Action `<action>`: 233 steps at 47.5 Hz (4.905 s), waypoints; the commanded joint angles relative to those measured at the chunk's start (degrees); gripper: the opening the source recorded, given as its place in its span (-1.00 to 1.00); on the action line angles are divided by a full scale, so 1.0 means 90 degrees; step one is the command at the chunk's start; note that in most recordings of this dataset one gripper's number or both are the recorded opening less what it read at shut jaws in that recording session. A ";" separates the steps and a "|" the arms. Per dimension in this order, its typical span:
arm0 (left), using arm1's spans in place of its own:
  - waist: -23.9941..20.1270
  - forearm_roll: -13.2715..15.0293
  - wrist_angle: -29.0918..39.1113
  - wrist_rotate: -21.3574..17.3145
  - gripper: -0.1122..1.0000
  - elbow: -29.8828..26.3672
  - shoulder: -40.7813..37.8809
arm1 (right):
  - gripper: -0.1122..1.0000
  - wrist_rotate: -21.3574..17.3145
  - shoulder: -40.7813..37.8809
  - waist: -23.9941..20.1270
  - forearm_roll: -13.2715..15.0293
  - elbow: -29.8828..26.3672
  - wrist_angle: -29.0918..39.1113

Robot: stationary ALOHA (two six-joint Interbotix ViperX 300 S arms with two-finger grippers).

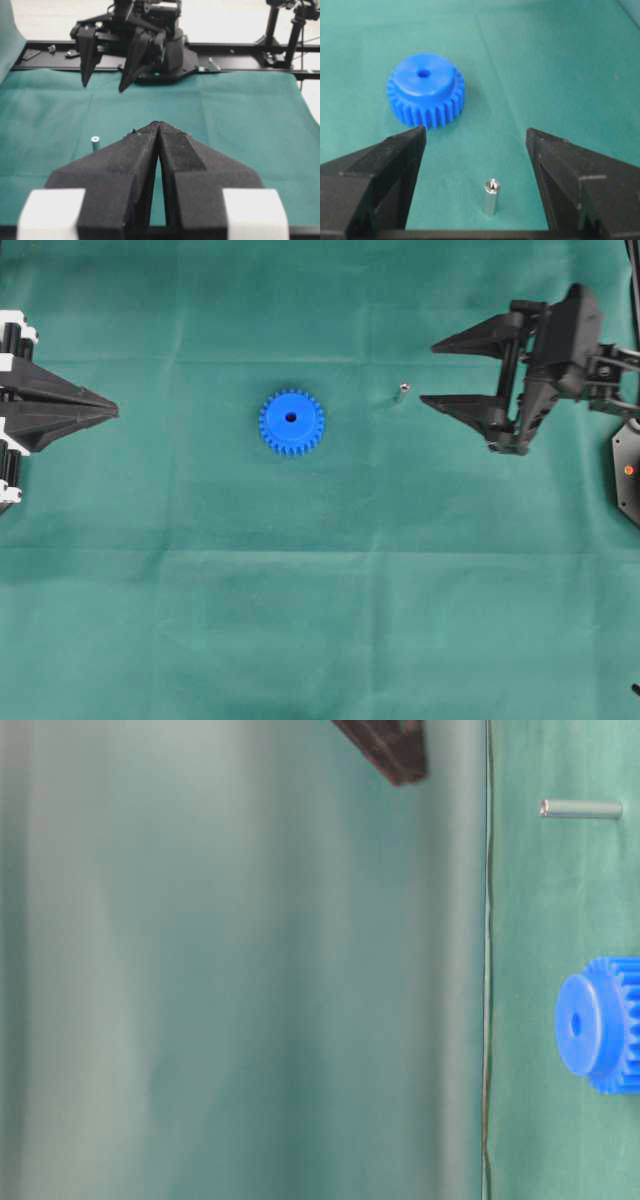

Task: Insert the shaft placed at a random location into the center hole of the medium gear at another random location.
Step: 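Move the open right gripper over the upright silver shaft, then close the right gripper around the silver shaft and lift it, then carry the held shaft left toward the blue gear's center hole, then align the shaft over the gear hole and lower it in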

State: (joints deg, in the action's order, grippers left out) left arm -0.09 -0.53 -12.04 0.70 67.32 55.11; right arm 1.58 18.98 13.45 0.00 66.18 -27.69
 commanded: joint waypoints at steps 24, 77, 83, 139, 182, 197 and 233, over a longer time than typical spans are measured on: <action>0.0010 -0.0020 0.0000 -0.0020 -0.80 -0.0137 -0.0039 | 0.69 0.0166 -0.1719 0.0234 -0.0029 -0.0449 -0.0527; 0.0000 -0.0010 0.0117 0.0000 -0.80 -0.0137 -0.0059 | -0.57 0.0166 -0.2275 0.0234 0.0000 -0.0488 -0.1055; 0.0010 -0.0010 0.0117 0.0000 -0.80 -0.0137 -0.0059 | -0.56 0.0156 -0.2197 0.0234 0.0000 -0.0537 -0.1016; 0.0000 -0.0020 0.0117 0.0010 -0.80 -0.0146 -0.0059 | -0.57 0.0088 -0.1348 0.0020 -0.0049 -0.1689 0.0869; 0.0000 -0.0020 0.0107 0.0010 -0.80 -0.0146 -0.0010 | -0.57 0.0088 -0.2637 -0.0723 -0.0059 -0.3633 0.1406; 0.0000 -0.0010 0.0107 0.0000 -0.80 -0.0156 -0.0010 | -0.57 0.0088 -0.2686 -0.0762 -0.0059 -0.3721 0.1406; 0.0000 -0.0010 0.0107 0.0010 -0.80 -0.0156 -0.0010 | -0.57 0.0088 -0.3174 -0.0771 -0.0059 -0.3711 0.1104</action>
State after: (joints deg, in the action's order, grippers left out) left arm -0.09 -0.53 -10.72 0.70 67.32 55.28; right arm 2.29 -10.20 6.59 -0.35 34.19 -16.70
